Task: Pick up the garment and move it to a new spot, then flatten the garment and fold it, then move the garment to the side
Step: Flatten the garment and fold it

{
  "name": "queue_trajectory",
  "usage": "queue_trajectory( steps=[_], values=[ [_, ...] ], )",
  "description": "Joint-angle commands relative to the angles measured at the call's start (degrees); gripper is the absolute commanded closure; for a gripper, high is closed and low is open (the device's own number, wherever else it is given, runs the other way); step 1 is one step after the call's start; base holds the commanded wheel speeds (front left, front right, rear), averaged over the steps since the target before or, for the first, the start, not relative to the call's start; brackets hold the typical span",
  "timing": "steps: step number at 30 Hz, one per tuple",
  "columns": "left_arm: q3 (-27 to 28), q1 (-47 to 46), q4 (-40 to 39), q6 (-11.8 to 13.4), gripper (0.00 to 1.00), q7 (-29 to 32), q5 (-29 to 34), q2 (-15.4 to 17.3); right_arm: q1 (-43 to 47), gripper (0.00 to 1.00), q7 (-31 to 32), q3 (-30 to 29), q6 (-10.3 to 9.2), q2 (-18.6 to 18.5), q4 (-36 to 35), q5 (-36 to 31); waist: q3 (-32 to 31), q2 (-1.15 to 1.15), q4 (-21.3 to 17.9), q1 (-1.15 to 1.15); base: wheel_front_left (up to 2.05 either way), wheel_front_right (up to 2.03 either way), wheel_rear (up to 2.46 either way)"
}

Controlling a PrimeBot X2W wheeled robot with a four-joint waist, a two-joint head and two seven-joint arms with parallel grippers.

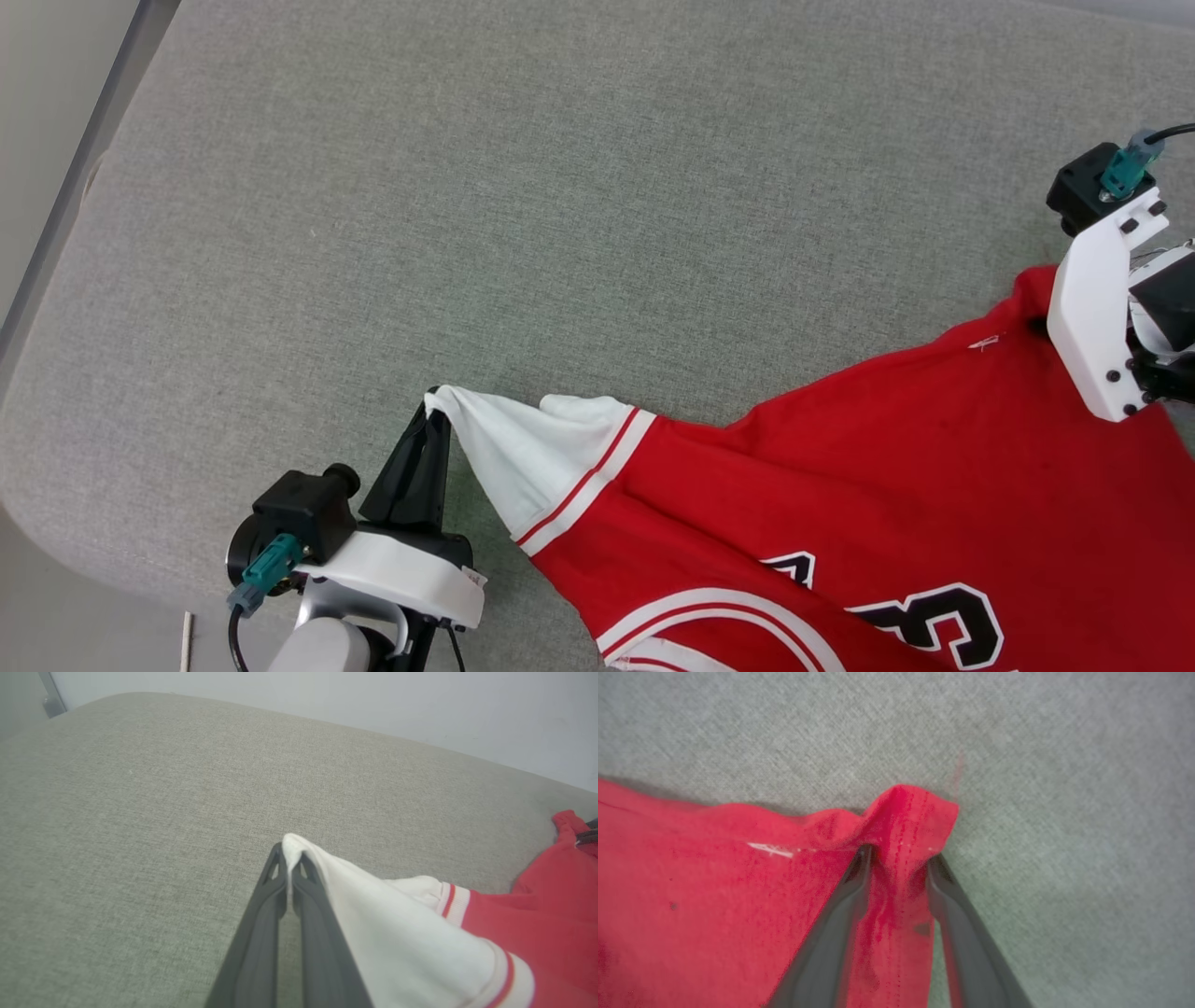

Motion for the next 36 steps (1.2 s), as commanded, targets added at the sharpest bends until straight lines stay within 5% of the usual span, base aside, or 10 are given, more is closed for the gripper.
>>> queue_trajectory(
  steps=[1,17,36],
  values=[
    [0.5,-0.3,0.2,-0.1,1.0,-0.4,0.3,0.0,1.2,1.0,-1.2,1.8,-0.08,0.8,2.1,0.6,-0.4,0.0,-0.3,0.01,0.0,0.0,0.0],
    [2.9,3.4,-4.1,0.4,1.0,1.5,1.2,4.7,1.8,1.0,-24.1,2.6,-0.09,0.0,-2.0,9.3,-13.1,0.0,-5.8,0.01,0.0,0.0,0.0],
    [8.0,-17.1,-17.2,-1.7,1.0,9.6,1.8,14.3,2.9,1.0,-33.8,-15.5,-0.09,1.7,-12.3,7.1,-16.2,0.0,-10.9,0.01,0.0,0.0,0.0]
  ],
)
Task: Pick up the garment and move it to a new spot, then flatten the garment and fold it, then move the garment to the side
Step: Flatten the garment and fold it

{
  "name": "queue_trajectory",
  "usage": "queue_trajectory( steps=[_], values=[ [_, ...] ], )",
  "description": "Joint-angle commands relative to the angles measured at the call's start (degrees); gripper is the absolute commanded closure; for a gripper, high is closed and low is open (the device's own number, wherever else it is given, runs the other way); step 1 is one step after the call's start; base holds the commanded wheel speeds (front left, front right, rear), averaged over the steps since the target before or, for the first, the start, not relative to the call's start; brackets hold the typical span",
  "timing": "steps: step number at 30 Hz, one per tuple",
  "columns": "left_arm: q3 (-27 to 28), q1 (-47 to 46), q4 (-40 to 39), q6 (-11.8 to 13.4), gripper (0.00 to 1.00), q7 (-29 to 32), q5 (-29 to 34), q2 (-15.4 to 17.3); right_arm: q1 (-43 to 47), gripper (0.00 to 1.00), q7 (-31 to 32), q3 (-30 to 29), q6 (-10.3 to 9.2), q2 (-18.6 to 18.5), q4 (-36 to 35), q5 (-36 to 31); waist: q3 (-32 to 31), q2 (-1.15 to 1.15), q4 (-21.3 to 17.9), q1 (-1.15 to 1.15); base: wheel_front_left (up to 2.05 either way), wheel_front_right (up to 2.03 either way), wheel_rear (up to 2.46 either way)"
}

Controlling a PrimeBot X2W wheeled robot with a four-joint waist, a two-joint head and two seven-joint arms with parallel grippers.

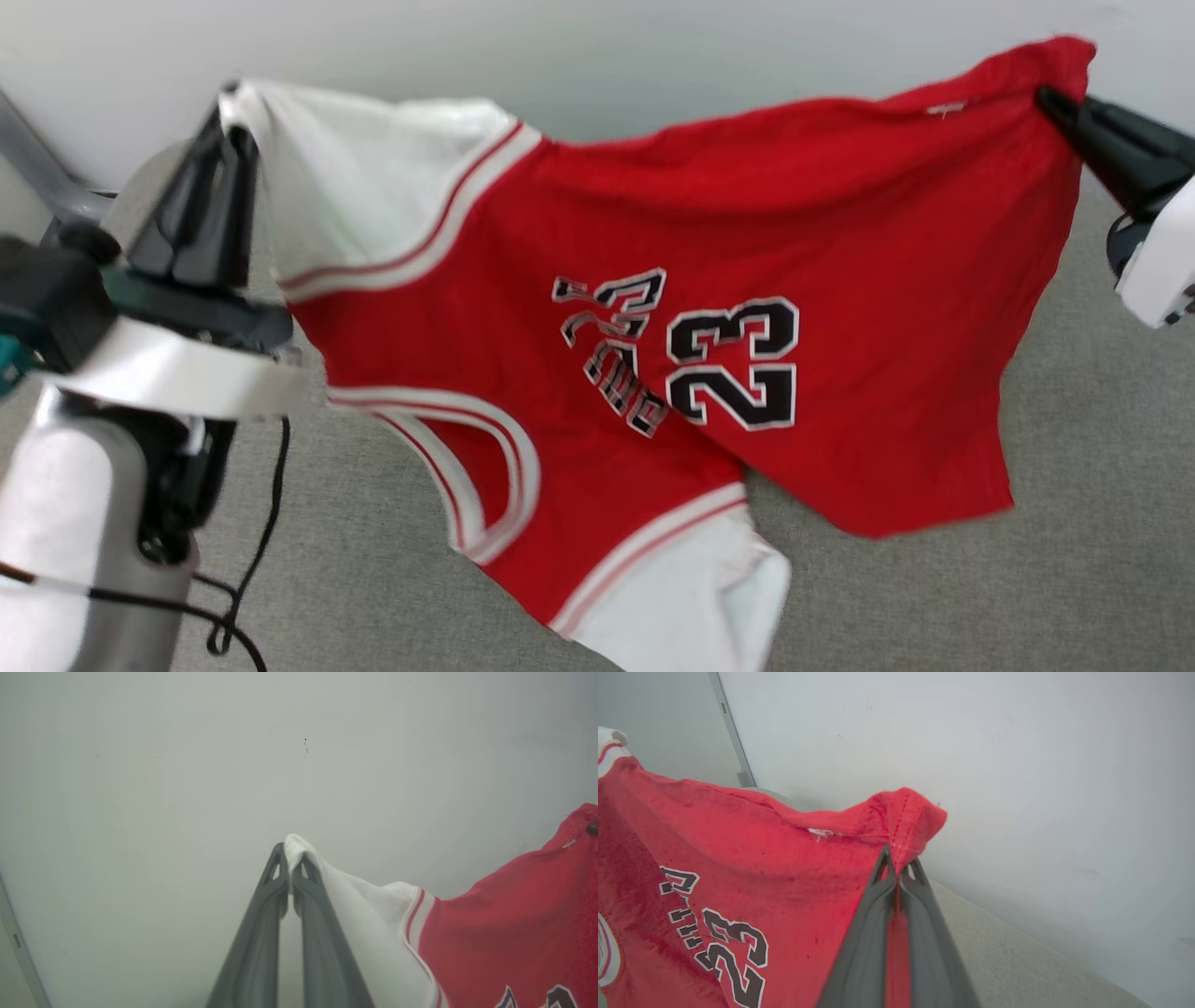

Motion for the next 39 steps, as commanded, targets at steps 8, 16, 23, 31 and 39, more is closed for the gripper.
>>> queue_trajectory(
  steps=[8,16,23,31,39],
  values=[
    [-0.3,-15.8,-0.6,-1.9,1.0,3.1,0.1,1.7,-3.7,1.0,0.6,-8.5,-0.08,4.0,-3.8,-5.0,4.6,0.0,-1.4,0.0,0.0,0.0,0.0],
    [-1.3,-30.8,4.5,-3.5,1.0,3.3,-0.2,1.2,-11.4,1.0,1.8,-14.2,-0.09,7.1,-5.1,-10.6,11.3,0.0,-1.7,0.0,0.0,0.0,0.0],
    [-2.6,-48.4,14.3,-4.8,1.0,1.9,-0.4,0.9,-24.8,1.0,3.7,-15.6,-0.09,9.0,-2.1,-16.8,19.0,0.0,-2.3,0.0,0.0,0.0,0.0],
    [-5.5,-66.8,25.4,-5.6,1.0,-0.7,0.0,1.1,-43.1,1.0,1.4,-14.7,-0.09,11.5,6.6,-22.2,25.1,0.0,-2.7,0.0,0.0,0.0,0.0],
    [-7.6,-78.8,34.6,-5.8,1.0,-3.4,0.0,1.0,-57.1,1.0,-4.3,-12.4,-0.08,13.1,18.6,-24.5,28.5,0.0,-2.5,0.0,0.0,0.0,0.0]
  ],
)
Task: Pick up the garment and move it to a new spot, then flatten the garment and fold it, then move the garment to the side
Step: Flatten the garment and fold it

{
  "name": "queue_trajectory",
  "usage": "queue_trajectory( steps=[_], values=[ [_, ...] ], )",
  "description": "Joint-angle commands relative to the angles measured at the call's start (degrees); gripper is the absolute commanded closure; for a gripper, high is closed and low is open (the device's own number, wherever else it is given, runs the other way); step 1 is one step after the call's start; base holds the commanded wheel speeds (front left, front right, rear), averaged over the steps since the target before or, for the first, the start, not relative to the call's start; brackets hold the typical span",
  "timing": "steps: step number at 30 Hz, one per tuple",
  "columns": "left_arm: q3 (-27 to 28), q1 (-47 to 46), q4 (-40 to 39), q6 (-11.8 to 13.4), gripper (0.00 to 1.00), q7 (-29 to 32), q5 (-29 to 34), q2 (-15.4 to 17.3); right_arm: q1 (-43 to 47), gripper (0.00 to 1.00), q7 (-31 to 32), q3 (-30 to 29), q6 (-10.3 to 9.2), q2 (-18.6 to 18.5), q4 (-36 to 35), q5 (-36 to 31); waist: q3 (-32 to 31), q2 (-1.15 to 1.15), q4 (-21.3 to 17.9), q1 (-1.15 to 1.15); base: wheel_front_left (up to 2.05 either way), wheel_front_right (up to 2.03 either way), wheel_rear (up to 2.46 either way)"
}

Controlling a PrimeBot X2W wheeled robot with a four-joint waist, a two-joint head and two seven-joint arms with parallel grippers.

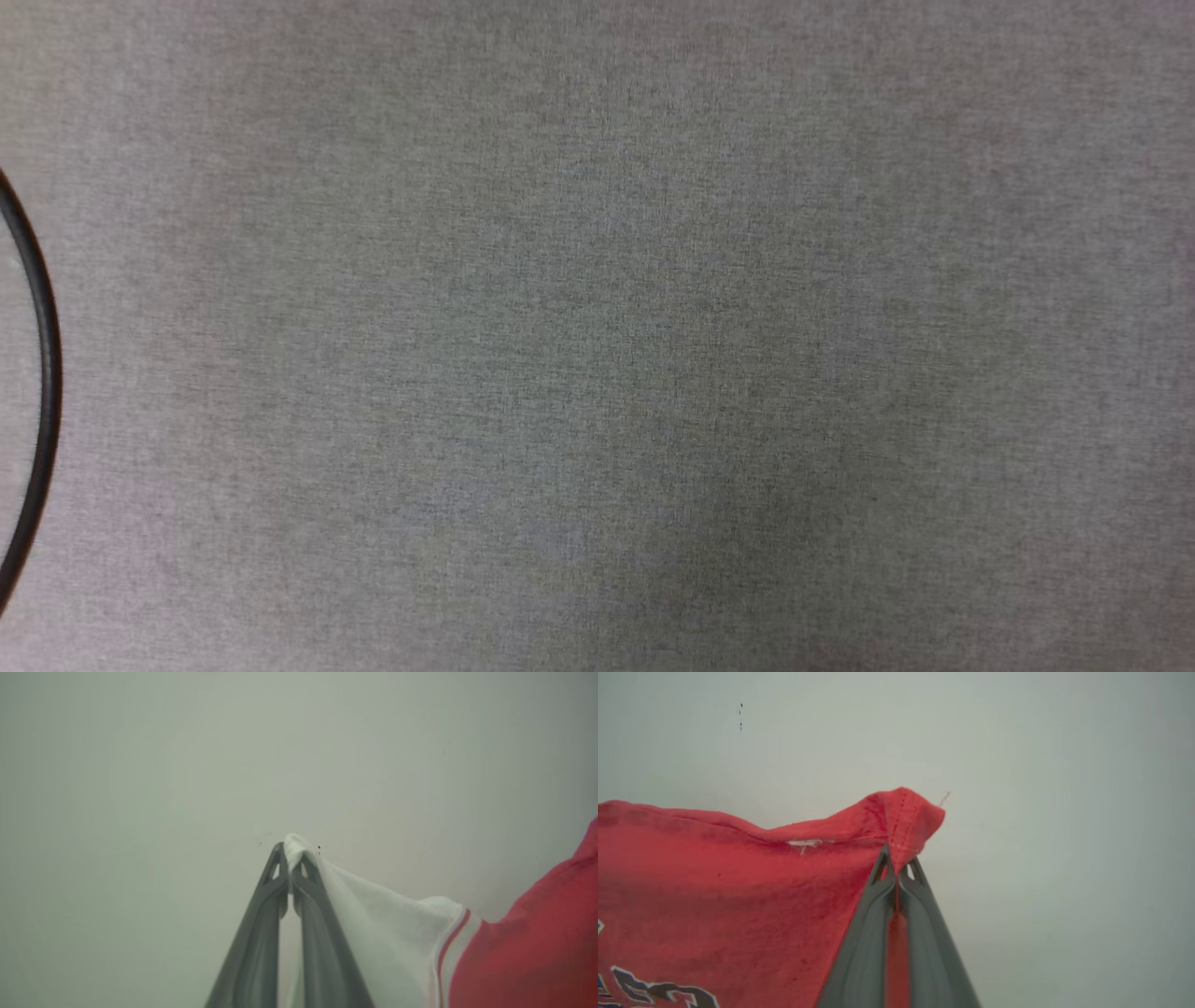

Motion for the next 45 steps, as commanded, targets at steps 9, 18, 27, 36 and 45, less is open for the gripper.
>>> queue_trajectory(
  steps=[9,18,27,36,45],
  values=[
    [-3.0,-0.5,7.4,-0.2,1.0,-3.9,-1.3,0.8,-1.9,1.0,-5.0,5.9,-0.08,-0.4,8.7,2.0,4.0,0.0,-0.7,-0.01,0.0,0.0,0.0],
    [-4.2,10.0,8.9,-0.2,1.0,-6.1,-5.2,1.8,6.2,1.0,-9.6,12.6,-0.08,-1.9,11.3,6.9,3.5,0.0,-0.5,-0.01,0.0,0.0,0.0],
    [-2.2,28.1,1.0,0.5,1.0,-6.4,-5.5,3.6,21.4,1.0,-12.0,17.4,-0.08,-6.1,4.9,13.6,-0.3,0.0,-0.4,-0.01,0.0,0.0,0.0],
    [0.8,53.0,-12.2,5.1,1.0,-6.4,-6.3,3.9,41.4,1.0,-11.9,17.9,-0.08,-9.3,-3.9,16.2,-7.0,0.0,-0.3,-0.01,0.0,0.0,0.0],
    [0.4,76.6,-21.5,10.2,1.0,-6.3,-7.3,3.0,61.1,1.0,-9.6,13.4,-0.08,-9.2,-9.1,16.6,-14.7,0.0,-0.1,-0.01,0.0,0.0,0.0]
  ],
)
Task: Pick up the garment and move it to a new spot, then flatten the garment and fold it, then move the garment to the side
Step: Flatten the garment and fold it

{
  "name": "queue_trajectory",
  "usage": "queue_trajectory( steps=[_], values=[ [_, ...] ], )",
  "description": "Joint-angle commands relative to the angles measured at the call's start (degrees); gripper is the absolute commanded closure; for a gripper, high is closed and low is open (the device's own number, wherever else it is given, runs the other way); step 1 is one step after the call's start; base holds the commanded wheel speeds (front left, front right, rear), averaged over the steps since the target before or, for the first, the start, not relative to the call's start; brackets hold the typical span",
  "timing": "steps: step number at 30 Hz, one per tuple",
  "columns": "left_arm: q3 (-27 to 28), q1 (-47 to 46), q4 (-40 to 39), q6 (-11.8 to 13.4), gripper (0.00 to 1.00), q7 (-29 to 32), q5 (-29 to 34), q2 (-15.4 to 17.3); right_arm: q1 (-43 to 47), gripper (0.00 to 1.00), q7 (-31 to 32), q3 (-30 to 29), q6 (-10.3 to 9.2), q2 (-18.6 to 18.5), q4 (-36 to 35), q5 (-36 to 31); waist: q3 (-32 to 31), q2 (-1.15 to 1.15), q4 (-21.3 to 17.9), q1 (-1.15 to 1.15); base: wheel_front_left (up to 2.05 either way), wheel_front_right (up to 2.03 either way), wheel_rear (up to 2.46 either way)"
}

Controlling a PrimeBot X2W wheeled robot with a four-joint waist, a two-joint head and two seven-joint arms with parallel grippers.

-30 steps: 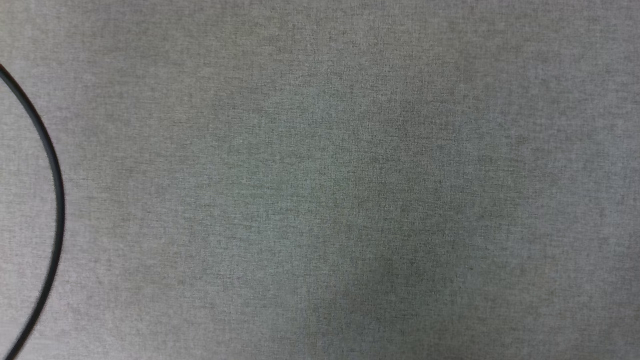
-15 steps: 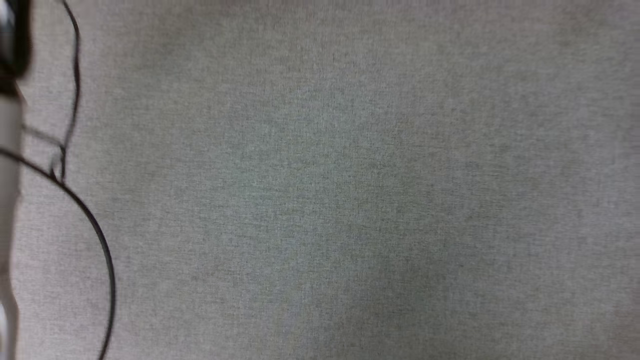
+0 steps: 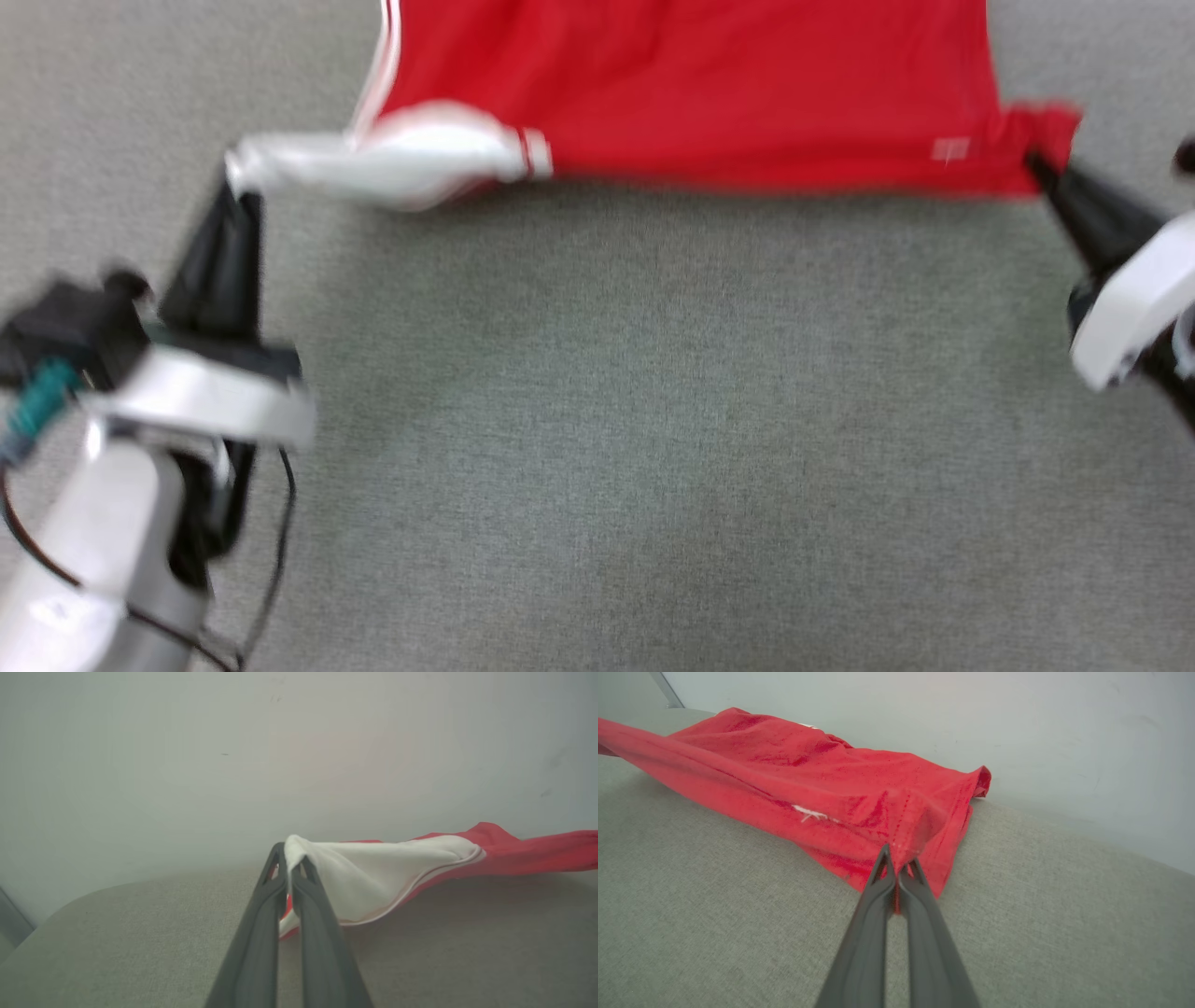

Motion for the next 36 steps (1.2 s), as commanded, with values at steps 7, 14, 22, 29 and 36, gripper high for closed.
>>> queue_trajectory(
  steps=[7,14,22,29,36],
  values=[
    [-0.3,14.4,-3.2,2.4,1.0,0.0,-2.6,-0.9,13.0,1.0,1.4,-3.3,-0.09,2.4,-2.4,-0.6,-7.5,0.0,0.7,0.01,0.0,0.0,0.0],
    [-0.3,26.0,-4.2,5.2,1.0,0.0,-5.0,-2.5,23.7,1.0,3.3,-5.7,-0.09,5.4,-5.1,-2.0,-11.9,0.0,0.8,0.01,0.0,0.0,0.0],
    [-2.1,35.1,-3.5,5.0,1.0,0.9,-8.3,-4.6,33.3,1.0,3.8,-8.8,-0.09,6.8,-6.1,-2.9,-16.1,0.0,0.8,0.01,0.0,0.0,0.0],
    [-3.9,41.0,-2.9,4.1,1.0,4.1,-11.5,-4.6,41.5,1.0,4.4,-11.7,-0.09,7.2,-6.8,-2.4,-19.7,0.0,0.8,0.01,0.0,0.0,0.0],
    [-4.1,45.9,-4.1,4.9,1.0,5.2,-13.4,-4.6,49.6,1.0,5.3,-13.5,-0.09,7.9,-8.4,-2.8,-22.5,0.0,1.3,0.01,0.0,0.0,0.0]
  ],
)
